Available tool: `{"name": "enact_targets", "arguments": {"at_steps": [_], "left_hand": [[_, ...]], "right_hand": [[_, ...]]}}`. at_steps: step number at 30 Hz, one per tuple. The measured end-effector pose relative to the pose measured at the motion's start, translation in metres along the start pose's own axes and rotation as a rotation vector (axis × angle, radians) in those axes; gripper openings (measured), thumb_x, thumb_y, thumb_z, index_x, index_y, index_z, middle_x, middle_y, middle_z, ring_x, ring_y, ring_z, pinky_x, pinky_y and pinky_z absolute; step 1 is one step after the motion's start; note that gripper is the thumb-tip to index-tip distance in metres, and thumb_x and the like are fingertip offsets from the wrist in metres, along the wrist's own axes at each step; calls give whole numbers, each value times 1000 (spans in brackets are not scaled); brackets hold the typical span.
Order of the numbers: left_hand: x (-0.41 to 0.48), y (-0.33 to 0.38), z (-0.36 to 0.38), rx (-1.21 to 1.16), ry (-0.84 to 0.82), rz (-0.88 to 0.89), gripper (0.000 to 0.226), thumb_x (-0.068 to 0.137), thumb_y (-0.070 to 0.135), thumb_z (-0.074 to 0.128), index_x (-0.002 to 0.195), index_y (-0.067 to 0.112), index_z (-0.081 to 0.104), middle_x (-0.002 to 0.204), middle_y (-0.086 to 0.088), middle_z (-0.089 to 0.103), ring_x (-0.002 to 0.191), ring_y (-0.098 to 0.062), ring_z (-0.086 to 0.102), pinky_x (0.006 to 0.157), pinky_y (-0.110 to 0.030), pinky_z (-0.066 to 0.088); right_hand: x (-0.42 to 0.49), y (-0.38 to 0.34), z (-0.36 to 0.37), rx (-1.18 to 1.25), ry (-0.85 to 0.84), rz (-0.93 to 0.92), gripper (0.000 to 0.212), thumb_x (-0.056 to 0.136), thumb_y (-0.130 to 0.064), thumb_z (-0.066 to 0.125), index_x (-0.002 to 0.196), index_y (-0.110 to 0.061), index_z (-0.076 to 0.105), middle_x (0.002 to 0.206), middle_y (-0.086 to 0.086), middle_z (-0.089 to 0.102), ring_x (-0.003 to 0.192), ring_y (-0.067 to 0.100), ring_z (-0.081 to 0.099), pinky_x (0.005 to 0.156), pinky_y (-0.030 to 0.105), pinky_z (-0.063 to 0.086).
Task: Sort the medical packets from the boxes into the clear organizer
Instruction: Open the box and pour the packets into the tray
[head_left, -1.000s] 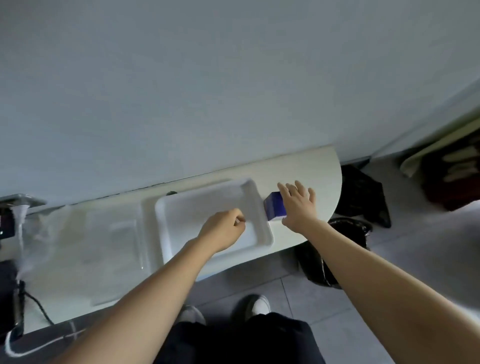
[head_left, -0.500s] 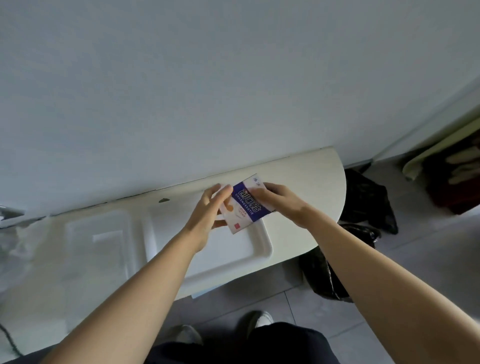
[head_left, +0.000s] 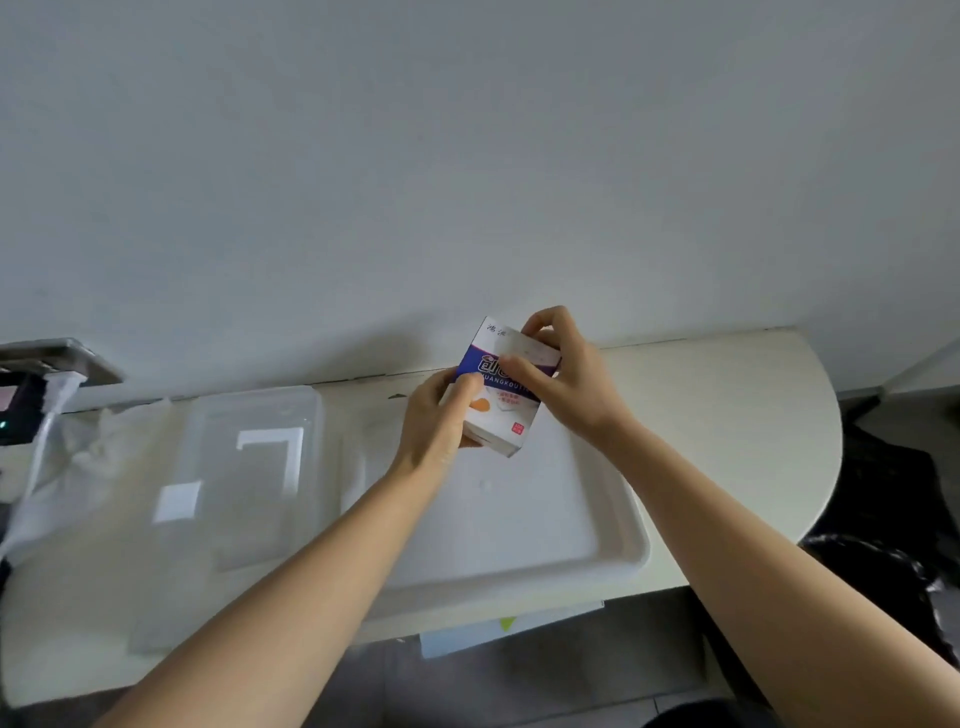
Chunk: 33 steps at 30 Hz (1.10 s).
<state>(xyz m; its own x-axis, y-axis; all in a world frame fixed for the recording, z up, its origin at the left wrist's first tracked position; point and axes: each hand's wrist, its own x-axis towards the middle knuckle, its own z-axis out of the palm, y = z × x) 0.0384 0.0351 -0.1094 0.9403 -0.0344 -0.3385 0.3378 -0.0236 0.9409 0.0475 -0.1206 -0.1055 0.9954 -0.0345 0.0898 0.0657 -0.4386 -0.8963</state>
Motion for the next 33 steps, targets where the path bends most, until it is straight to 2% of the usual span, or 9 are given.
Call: {"name": "enact_targets", "arguments": {"at_steps": [3, 7, 9, 14, 17, 19, 23, 28, 33], "left_hand": [[-1, -7, -1, 11, -19, 29, 16, 76, 34, 59, 81, 20, 65, 63, 9, 65, 63, -11, 65, 61, -32, 58], [-10, -7, -3, 38, 9, 66, 27, 66, 38, 60, 84, 20, 68, 71, 3, 71, 70, -15, 68, 64, -35, 59], [-15, -6, -3, 56, 29, 67, 32, 63, 39, 62, 85, 17, 69, 81, -6, 73, 77, -21, 69, 66, -38, 59], [-37, -9, -4, 50, 22, 14, 47, 61, 42, 66, 97, 11, 66, 94, -11, 71, 81, -22, 69, 66, -37, 61], [-46, -11, -5, 96, 24, 11, 55, 60, 45, 64, 103, 11, 66, 90, -7, 72, 78, -20, 69, 66, -38, 61], [-52, -13, -7, 139, 22, 10, 57, 60, 46, 64, 104, 10, 66, 88, -4, 73, 77, -19, 68, 66, -38, 61], [-57, -21, -15, 148, 14, 2, 36, 80, 35, 65, 105, 8, 64, 80, -1, 73, 73, -16, 66, 71, -40, 59], [-63, -22, -15, 176, 27, 42, 52, 60, 45, 66, 105, 17, 61, 92, -7, 70, 83, -21, 69, 70, -39, 60], [-67, -26, -8, 136, 86, 45, 57, 57, 46, 68, 105, 19, 57, 92, -3, 66, 84, -21, 68, 70, -41, 60]], "right_hand": [[-3, 7, 4, 9, 37, -71, 27, 87, -33, 65, 101, -20, 46, 87, -1, 67, 74, 14, 65, 61, 41, 55], [-10, 9, 7, -79, 170, -219, 22, 86, -28, 68, 104, -20, 57, 106, -9, 64, 90, 6, 62, 71, 24, 51], [-13, 8, 6, -125, 206, -292, 12, 85, -22, 69, 95, -18, 65, 104, -7, 65, 88, 5, 60, 70, 19, 47], [-32, 0, 0, -293, 239, -402, 12, 88, -24, 64, 86, -13, 67, 100, -2, 66, 80, 18, 63, 65, 33, 51], [-40, -6, -2, -472, 130, -347, 19, 95, -24, 52, 92, -7, 61, 100, 4, 60, 77, 24, 59, 64, 39, 47], [-44, -10, -3, -458, 70, -260, 17, 98, -20, 47, 91, -7, 57, 97, 6, 57, 79, 26, 57, 67, 39, 46], [-47, -11, -11, 63, 182, 43, 11, 99, -15, 44, 92, -9, 50, 91, 6, 62, 79, 24, 64, 70, 41, 52], [-61, -6, -1, -81, 81, -62, 27, 82, -43, 69, 95, -21, 60, 106, -8, 60, 98, 6, 59, 80, 24, 50], [-62, -5, 12, -70, 189, -79, 14, 82, -30, 72, 76, -19, 67, 94, -4, 69, 85, 14, 64, 76, 34, 54]]}}
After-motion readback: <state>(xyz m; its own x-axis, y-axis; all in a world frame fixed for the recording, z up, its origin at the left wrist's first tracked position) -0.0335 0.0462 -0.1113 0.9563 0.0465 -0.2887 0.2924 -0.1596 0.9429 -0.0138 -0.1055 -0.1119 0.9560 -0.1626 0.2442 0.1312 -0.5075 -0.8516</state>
